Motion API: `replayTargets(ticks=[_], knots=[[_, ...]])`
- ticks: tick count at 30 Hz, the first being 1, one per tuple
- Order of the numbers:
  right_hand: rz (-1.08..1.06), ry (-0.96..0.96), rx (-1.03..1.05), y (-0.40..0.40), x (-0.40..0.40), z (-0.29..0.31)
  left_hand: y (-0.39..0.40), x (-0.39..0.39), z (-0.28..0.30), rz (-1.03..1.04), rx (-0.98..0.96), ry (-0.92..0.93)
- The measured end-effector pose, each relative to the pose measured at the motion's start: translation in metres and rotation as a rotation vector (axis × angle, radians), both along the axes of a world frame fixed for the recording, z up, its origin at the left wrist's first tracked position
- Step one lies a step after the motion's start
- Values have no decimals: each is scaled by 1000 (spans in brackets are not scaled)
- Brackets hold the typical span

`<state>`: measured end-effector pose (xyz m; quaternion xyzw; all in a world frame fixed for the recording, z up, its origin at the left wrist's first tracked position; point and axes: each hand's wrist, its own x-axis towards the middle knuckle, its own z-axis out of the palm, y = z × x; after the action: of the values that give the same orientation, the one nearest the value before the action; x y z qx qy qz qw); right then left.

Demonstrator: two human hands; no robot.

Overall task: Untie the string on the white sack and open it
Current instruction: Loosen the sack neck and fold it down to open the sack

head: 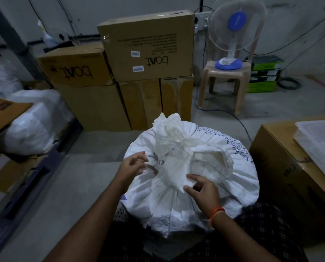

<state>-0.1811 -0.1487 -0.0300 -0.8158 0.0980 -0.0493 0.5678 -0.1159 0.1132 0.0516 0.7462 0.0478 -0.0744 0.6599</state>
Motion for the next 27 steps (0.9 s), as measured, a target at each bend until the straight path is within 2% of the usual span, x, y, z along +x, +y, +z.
replayTargets(ticks=[3,6,10,15,19,27], knots=[[18,6,-30,2,-1,0,1,12,25,244,-110,-37],[35,12,-82,5,-1,1,-11,35,60,301,-62,-127],[52,17,-108,6,0,1,-43,66,97,124,185,-206],[56,20,-110,3,0,1,-68,95,107,-170,586,1],[34,27,-104,-2,0,-2,-63,102,93,-173,626,82],[60,76,-179,-8,-6,9,-54,92,68,-133,631,-64]])
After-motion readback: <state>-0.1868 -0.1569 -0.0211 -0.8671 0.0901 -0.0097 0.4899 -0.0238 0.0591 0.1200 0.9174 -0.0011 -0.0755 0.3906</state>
